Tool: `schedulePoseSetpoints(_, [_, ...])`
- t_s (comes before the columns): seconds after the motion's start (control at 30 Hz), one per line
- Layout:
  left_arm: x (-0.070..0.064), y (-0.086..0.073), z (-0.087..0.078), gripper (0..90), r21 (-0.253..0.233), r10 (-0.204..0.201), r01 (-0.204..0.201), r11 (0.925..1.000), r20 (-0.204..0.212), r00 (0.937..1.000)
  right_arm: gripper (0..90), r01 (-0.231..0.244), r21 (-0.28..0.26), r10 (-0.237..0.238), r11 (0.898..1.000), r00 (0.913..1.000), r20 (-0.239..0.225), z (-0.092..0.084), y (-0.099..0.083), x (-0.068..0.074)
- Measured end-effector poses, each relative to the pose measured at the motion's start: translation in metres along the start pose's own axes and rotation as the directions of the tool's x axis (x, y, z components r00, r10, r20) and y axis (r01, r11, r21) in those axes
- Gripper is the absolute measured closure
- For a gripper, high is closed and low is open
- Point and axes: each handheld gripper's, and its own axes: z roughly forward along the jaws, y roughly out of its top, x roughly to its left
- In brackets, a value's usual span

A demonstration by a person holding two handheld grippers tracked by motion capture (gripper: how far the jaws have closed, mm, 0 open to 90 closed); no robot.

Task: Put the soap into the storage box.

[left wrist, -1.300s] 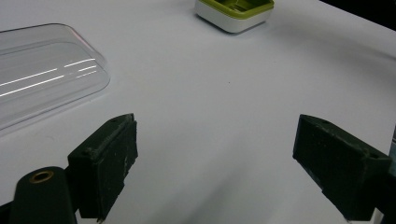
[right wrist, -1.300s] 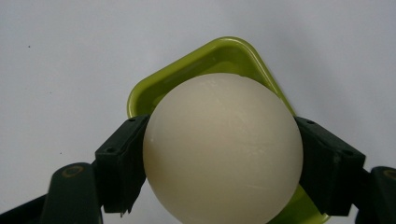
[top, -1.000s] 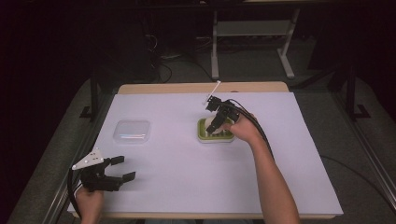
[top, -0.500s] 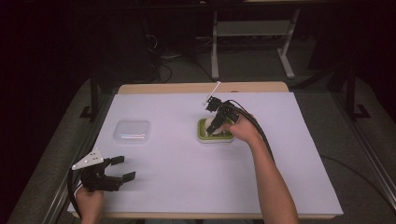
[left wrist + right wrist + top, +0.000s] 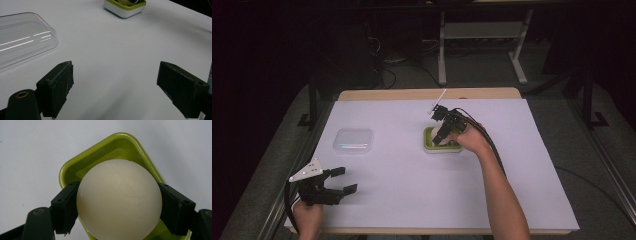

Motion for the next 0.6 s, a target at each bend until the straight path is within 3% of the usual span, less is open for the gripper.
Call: schedulePoseSetpoints(0.6, [0.0002, -0.0002, -0.0001, 13.2, -0.006, 0.0, 0.0, 1.0, -0.001, 1.0, 23.8, -0.019, 0.021, 0.019, 1.0, 0.9998, 0.002, 0.003, -0.0012, -0.0013])
